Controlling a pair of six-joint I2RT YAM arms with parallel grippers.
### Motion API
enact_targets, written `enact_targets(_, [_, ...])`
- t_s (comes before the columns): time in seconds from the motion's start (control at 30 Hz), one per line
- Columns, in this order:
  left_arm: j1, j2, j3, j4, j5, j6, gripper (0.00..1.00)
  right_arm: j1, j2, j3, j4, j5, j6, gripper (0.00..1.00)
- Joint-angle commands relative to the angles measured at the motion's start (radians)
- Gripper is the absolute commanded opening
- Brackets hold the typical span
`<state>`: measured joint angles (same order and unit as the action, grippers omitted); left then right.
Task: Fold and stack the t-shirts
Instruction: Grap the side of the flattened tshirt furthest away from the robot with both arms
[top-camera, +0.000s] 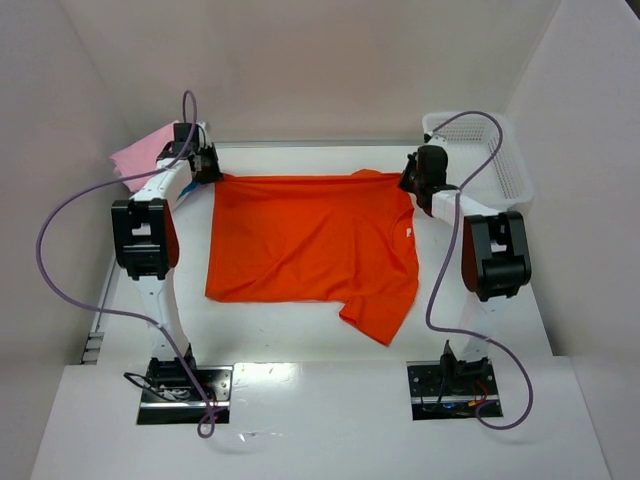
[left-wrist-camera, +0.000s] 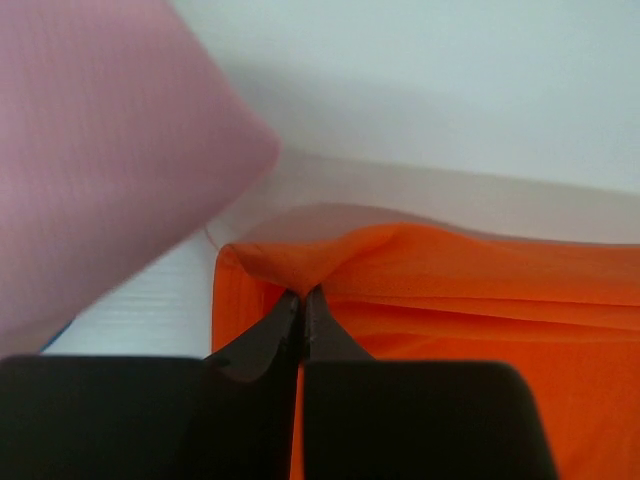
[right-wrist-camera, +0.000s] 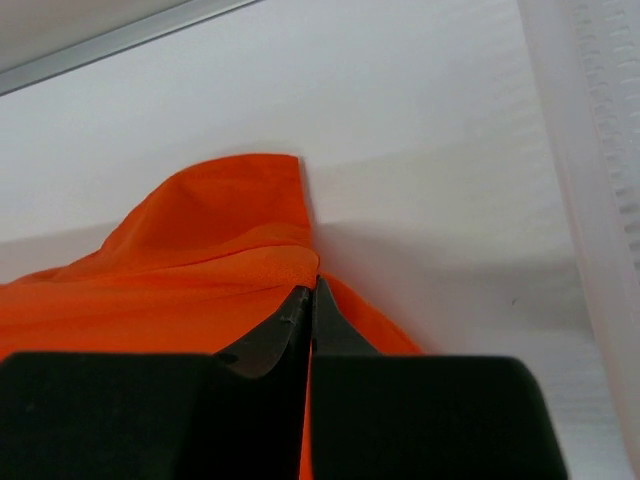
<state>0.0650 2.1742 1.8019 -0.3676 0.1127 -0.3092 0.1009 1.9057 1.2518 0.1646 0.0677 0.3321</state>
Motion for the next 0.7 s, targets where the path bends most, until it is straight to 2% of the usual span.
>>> enact_targets(0.0, [0.027, -0.112, -0.073, 0.03, -0.025, 0.048, 0.0, -0.021, -0.132, -0.055, 0.036, 0.009, -0.007, 0.0])
enact_targets(0.33, [0.027, -0.293, -0.26, 0.019, 0.033, 0.002, 0.0, -0.021, -0.329, -0.227, 0.016, -0.003, 0.057, 0.0])
enact_targets(0.67, [0.027, -0.409, -0.412, -0.069, 0.082, -0.056, 0.0, -0.021, -0.493, -0.364, -0.117, -0.034, 0.131, 0.0])
